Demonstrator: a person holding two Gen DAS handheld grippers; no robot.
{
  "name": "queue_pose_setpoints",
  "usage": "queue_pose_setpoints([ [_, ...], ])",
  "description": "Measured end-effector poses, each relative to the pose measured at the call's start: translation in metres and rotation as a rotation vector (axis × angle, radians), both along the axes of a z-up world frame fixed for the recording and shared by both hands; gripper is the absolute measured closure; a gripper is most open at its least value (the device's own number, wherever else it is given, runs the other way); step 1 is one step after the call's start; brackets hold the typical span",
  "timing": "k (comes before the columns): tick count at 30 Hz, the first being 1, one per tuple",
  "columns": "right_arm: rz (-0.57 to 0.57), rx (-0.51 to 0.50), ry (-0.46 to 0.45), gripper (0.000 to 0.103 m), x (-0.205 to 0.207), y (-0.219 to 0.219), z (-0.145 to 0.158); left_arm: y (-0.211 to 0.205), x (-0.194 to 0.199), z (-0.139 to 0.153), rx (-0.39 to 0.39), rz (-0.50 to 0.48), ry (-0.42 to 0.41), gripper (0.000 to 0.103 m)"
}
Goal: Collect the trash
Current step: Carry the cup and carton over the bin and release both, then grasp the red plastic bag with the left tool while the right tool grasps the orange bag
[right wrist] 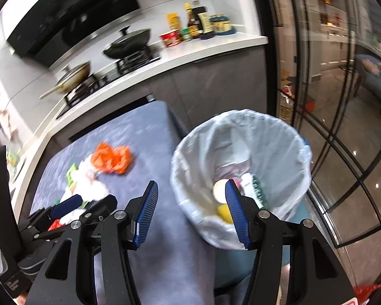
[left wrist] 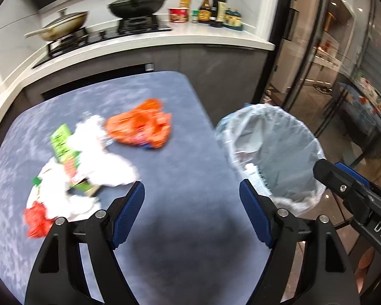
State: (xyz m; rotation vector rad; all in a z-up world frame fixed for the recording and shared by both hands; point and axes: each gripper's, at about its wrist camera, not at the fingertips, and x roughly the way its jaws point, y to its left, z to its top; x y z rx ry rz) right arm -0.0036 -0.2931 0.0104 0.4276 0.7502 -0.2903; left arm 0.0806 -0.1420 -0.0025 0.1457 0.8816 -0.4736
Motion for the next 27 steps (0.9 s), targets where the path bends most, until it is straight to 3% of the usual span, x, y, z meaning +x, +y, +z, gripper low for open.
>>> queue_pose_setpoints([
  [3, 0.036, 0.008, 0.007, 0.049, 0.002, 0.019, -0.003, 0.032, -0.001, 0.0, -0.005, 0.058, 0.006, 0.029],
  [8, 0.096, 0.008, 0.029, 0.049, 0.007, 0.053, -0.008, 0.088, 0.0, -0.003, 0.013, 0.173, -0.011, 0.019],
  [16, 0.159, 0.001, 0.059, 0.049, 0.015, 0.088, -0.014, 0.176, 0.014, -0.024, 0.02, 0.359, 0.033, 0.019],
  [22, 0.183, -0.003, 0.08, 0.049, 0.021, 0.105, -0.021, 0.204, 0.025, -0.038, 0.005, 0.41, 0.061, 0.019],
  [24, 0.188, -0.004, 0.087, 0.049, 0.022, 0.109, -0.022, 0.209, 0.028, -0.042, -0.01, 0.413, 0.069, 0.02],
  [27, 0.196, -0.012, 0.097, 0.049, 0.023, 0.114, -0.023, 0.213, 0.034, -0.05, -0.041, 0.403, 0.098, 0.033],
])
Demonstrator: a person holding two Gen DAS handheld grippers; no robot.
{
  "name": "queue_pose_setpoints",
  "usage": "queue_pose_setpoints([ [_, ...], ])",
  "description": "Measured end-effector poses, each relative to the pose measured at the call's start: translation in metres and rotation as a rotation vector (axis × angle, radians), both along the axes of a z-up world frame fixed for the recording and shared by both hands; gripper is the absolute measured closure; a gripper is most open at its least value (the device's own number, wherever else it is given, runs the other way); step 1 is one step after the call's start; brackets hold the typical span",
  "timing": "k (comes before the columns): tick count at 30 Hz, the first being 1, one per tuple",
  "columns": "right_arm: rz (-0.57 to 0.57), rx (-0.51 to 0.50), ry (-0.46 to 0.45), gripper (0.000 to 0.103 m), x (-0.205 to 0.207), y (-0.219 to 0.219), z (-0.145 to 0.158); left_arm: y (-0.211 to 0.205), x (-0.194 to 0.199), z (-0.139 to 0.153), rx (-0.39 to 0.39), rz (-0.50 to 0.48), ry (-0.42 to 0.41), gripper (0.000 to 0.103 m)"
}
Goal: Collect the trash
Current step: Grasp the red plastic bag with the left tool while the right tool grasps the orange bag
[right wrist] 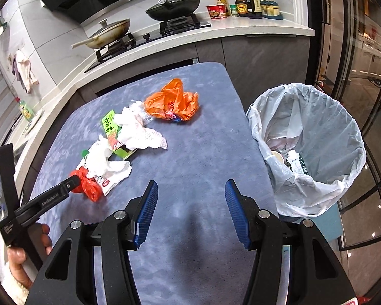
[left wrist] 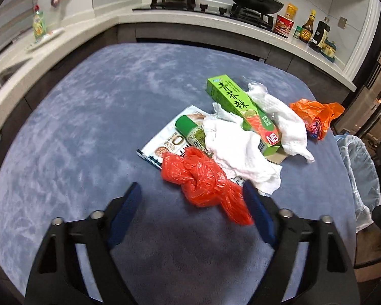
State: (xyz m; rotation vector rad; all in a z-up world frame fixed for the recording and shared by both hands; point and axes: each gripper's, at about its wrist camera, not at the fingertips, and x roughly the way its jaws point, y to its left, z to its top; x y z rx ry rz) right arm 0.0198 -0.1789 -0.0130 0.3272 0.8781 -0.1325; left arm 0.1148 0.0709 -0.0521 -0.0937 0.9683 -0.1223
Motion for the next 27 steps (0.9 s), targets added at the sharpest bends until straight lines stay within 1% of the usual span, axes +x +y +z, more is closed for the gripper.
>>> queue_pose_setpoints([
  [2, 0.003, -0.002, 0.006, 0.049, 0.002, 0.001, -0.001, 0.003, 0.004, -0.006, -0.015, 0.001, 0.017, 0.039],
  [4, 0.003, -0.004, 0.011, 0.049, 0.003, 0.003, -0.002, 0.004, 0.006, -0.009, -0.028, -0.004, 0.027, 0.042],
  [5, 0.004, -0.005, 0.013, 0.049, 0.004, 0.004, -0.002, 0.004, 0.006, -0.011, -0.034, -0.01, 0.029, 0.049],
  [6, 0.005, -0.006, 0.015, 0.049, 0.005, 0.005, -0.003, 0.004, 0.006, -0.012, -0.037, -0.014, 0.031, 0.053],
  [8, 0.011, -0.006, 0.017, 0.049, 0.008, 0.006, -0.004, 0.003, 0.007, -0.013, -0.043, -0.03, 0.037, 0.075],
  [11, 0.018, -0.017, 0.012, 0.049, 0.014, 0.008, -0.003, 0.003, 0.002, -0.008, -0.042, -0.04, 0.015, 0.077],
  [15, 0.024, -0.029, -0.01, 0.049, 0.027, 0.008, 0.002, 0.0, -0.008, 0.004, -0.012, -0.063, -0.019, 0.078],
  [19, 0.044, -0.053, -0.046, 0.049, 0.05, 0.01, 0.006, 0.0, -0.016, 0.013, -0.018, -0.079, -0.023, 0.078],
  [23, 0.051, -0.03, -0.062, 0.049, 0.079, 0.007, 0.006, -0.001, -0.018, 0.018, -0.022, -0.093, -0.018, 0.078],
  [27, 0.054, -0.044, -0.068, 0.049, 0.107, 0.006, 0.001, -0.001, -0.017, 0.022, -0.029, -0.102, -0.018, 0.078],
])
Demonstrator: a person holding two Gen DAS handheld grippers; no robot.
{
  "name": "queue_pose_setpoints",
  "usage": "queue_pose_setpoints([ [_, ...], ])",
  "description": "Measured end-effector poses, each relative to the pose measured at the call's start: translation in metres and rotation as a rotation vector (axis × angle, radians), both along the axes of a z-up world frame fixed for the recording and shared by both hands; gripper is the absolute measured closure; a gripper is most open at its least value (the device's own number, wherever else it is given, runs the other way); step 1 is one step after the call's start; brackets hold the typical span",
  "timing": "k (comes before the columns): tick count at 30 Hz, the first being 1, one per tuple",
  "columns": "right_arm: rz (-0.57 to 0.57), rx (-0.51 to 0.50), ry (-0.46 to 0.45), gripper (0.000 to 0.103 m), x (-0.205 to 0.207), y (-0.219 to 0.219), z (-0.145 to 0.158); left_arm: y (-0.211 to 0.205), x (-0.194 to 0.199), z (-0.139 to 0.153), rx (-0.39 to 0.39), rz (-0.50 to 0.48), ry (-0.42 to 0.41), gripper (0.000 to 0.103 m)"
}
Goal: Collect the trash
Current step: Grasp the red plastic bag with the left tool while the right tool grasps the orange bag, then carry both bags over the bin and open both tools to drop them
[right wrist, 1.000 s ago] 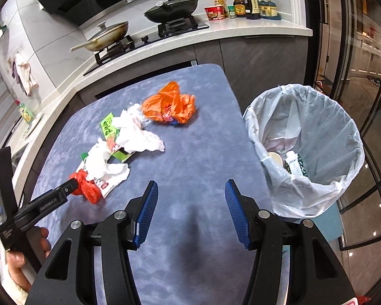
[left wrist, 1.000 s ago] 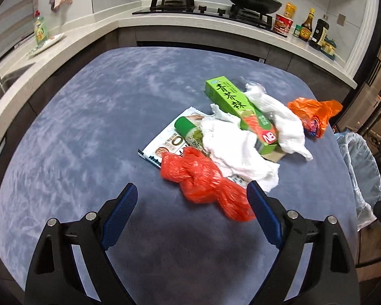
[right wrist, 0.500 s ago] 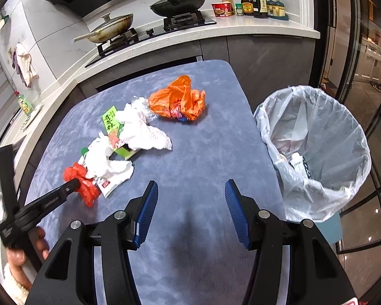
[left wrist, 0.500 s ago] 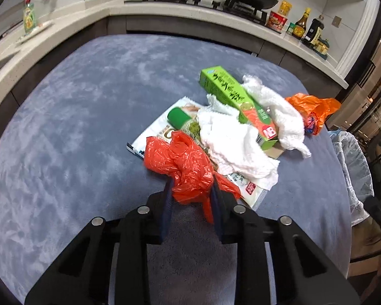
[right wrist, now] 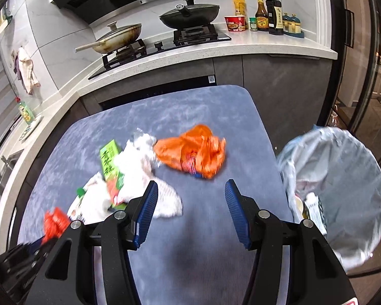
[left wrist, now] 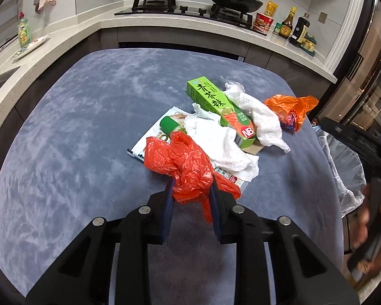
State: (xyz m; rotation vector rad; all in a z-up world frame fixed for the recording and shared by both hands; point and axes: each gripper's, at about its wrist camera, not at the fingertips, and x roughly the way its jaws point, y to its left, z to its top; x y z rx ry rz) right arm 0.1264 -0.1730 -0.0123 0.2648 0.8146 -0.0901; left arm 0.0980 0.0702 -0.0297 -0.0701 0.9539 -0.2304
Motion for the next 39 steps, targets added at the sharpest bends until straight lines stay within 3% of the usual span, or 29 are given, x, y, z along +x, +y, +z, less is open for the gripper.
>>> queue_pose_setpoints([
  [9, -0.014, 0.018, 0.039, 0.051, 0.047, -0.009, -0.025, -0.002, 0.009, 0.002, 0.002, 0.001, 0.002, 0.078],
  [11, -0.016, 0.03, 0.051, 0.058, 0.053, -0.011, -0.031, -0.002, 0.01, 0.002, -0.001, 0.002, 0.007, 0.078],
  [15, -0.009, 0.033, 0.084, 0.093, 0.058, -0.011, -0.042, -0.002, 0.01, 0.003, -0.005, 0.002, 0.008, 0.078],
  [19, -0.024, 0.037, 0.073, 0.095, 0.051, -0.014, -0.043, -0.004, 0.008, 0.005, -0.004, -0.004, -0.001, 0.078],
  [25, -0.035, 0.054, 0.014, 0.096, 0.023, -0.023, -0.02, -0.01, -0.001, 0.014, -0.013, -0.018, -0.016, 0.078],
  [35, -0.054, 0.093, -0.051, 0.096, -0.059, -0.045, 0.015, -0.054, -0.031, 0.037, -0.047, -0.128, -0.053, 0.078],
  [39, -0.081, 0.056, -0.069, 0.096, -0.092, -0.059, 0.023, -0.077, -0.04, 0.045, -0.059, -0.178, -0.064, 0.078],
])
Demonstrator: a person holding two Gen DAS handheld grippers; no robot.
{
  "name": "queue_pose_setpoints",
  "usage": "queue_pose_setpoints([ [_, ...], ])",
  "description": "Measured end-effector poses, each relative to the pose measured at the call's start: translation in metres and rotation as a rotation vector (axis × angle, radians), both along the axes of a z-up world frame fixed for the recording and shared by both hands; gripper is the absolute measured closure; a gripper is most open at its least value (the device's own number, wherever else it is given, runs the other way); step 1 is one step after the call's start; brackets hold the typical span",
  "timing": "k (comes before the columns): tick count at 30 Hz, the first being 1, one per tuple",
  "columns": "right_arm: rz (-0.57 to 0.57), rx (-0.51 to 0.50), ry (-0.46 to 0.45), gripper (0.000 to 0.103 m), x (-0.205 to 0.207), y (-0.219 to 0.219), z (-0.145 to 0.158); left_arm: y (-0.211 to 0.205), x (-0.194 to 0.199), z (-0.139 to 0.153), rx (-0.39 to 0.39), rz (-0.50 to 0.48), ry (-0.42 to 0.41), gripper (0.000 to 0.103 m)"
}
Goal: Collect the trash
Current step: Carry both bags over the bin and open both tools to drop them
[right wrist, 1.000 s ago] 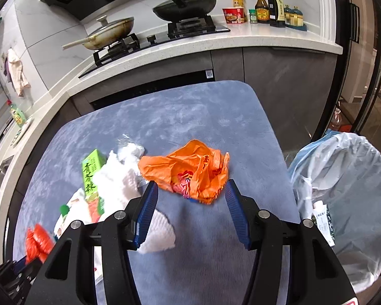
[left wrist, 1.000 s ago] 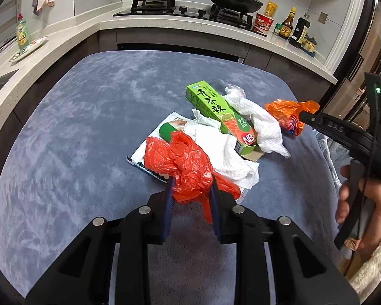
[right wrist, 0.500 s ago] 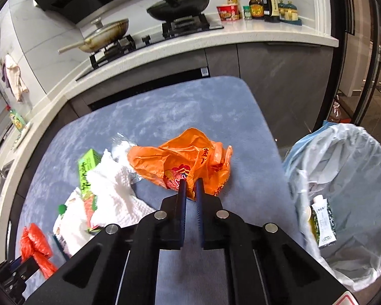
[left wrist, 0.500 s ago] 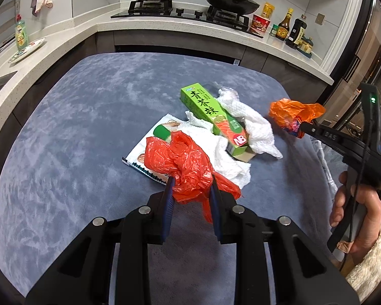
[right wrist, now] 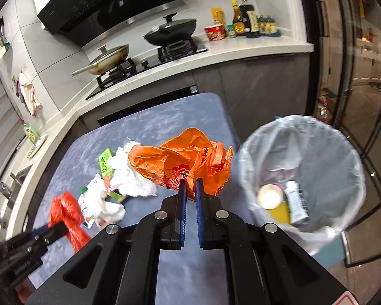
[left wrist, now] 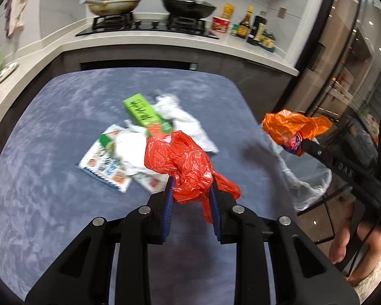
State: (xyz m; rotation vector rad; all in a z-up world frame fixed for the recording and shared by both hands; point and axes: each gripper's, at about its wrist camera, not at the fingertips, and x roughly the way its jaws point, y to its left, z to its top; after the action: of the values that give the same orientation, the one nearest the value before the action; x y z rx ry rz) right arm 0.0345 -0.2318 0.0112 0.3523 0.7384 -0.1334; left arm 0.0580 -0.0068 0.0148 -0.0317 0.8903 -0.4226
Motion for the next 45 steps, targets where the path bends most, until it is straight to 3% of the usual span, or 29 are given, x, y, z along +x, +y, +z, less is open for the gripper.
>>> queue_pose_setpoints([
  [11, -0.128, -0.006, -0.019, 0.096, -0.052, -0.053, 0.004, -0.069, -0.013, 0.017, -0.014, -0.139, -0.03, 0.078],
  [23, -0.228, 0.005, -0.014, 0.096, -0.062, -0.11, -0.005, -0.158, -0.004, 0.024, -0.02, -0.295, -0.054, 0.078],
  [34, -0.27, 0.005, 0.013, 0.096, -0.051, -0.147, -0.022, -0.238, 0.01, 0.001, 0.016, -0.398, -0.035, 0.078],
  [45, -0.278, 0.015, 0.078, 0.095, -0.03, -0.173, -0.05, -0.281, 0.025, -0.03, 0.08, -0.425, -0.004, 0.078],
])
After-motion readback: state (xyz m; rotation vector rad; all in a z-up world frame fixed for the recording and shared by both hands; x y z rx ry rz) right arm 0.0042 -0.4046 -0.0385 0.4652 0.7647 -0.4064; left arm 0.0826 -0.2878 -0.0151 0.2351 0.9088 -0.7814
